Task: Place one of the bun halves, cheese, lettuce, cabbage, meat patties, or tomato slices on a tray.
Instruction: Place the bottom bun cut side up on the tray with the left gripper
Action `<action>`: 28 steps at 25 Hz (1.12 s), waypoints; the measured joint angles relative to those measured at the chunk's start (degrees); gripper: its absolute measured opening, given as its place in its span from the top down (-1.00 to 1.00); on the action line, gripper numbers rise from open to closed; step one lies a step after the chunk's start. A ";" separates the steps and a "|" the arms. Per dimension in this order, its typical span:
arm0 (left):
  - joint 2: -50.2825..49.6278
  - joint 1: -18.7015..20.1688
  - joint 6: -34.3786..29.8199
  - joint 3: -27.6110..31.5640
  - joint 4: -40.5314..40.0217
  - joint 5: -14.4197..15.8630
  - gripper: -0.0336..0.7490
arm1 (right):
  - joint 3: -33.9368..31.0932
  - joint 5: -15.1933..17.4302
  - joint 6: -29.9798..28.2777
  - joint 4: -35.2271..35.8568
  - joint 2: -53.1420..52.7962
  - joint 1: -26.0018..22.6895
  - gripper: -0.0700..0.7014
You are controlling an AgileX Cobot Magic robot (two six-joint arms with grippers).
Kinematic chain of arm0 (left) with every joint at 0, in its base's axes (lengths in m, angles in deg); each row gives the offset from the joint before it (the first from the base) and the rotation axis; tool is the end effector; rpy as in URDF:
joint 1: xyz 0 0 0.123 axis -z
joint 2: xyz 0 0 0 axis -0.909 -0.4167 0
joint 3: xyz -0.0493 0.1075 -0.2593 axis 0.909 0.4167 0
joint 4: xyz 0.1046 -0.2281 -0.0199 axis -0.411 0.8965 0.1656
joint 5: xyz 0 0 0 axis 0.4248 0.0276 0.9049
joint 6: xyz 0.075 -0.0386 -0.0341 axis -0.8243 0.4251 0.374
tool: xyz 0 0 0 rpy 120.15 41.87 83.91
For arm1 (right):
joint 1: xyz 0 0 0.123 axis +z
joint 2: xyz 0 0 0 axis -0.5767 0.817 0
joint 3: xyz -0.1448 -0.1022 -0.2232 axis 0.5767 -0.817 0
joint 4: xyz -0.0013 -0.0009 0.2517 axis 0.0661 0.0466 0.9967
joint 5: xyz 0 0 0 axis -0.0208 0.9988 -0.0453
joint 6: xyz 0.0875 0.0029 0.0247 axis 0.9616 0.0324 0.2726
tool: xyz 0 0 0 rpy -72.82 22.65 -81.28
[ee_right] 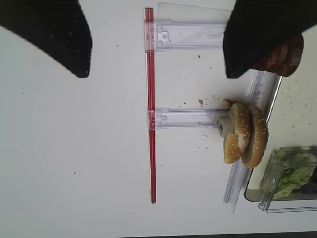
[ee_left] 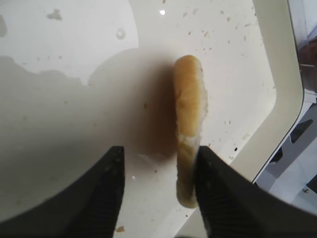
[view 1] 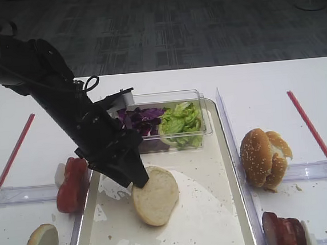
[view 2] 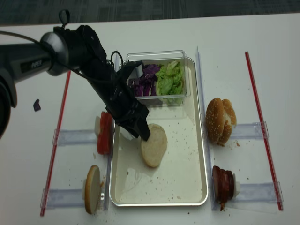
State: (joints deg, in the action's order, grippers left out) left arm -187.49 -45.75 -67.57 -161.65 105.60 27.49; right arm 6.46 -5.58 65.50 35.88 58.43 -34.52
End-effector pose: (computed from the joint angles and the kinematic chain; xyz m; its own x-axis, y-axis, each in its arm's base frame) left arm 0.3223 -0.1706 0.1634 -0.8400 0.5388 -0.0636 0.4712 0.6665 -0.5777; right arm -0.0081 0.0024 0.2661 -0.5211 0.0382 -0.8526 -0.0128 0.9985 0.0525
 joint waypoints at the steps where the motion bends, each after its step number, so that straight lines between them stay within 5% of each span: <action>1: -0.03 0.00 0.11 0.00 -0.38 0.10 0.12 | 0.00 0.00 0.00 0.00 0.00 0.00 -0.66; 10: -0.12 -0.05 0.20 0.00 -1.76 0.10 -0.02 | 0.00 0.00 0.00 0.00 0.00 0.00 -0.66; 18: -0.12 -0.14 0.20 -0.12 -4.31 0.10 -0.36 | 0.00 0.00 0.00 0.00 0.00 0.00 -0.66; 28: -0.12 -0.14 0.88 -0.12 -4.39 -0.67 -0.39 | 0.00 0.00 0.00 0.00 0.00 0.00 -0.66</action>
State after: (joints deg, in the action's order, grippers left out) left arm -187.62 -45.88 -66.69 -161.77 101.21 26.82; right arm 6.46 -5.58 65.50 35.88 58.43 -34.52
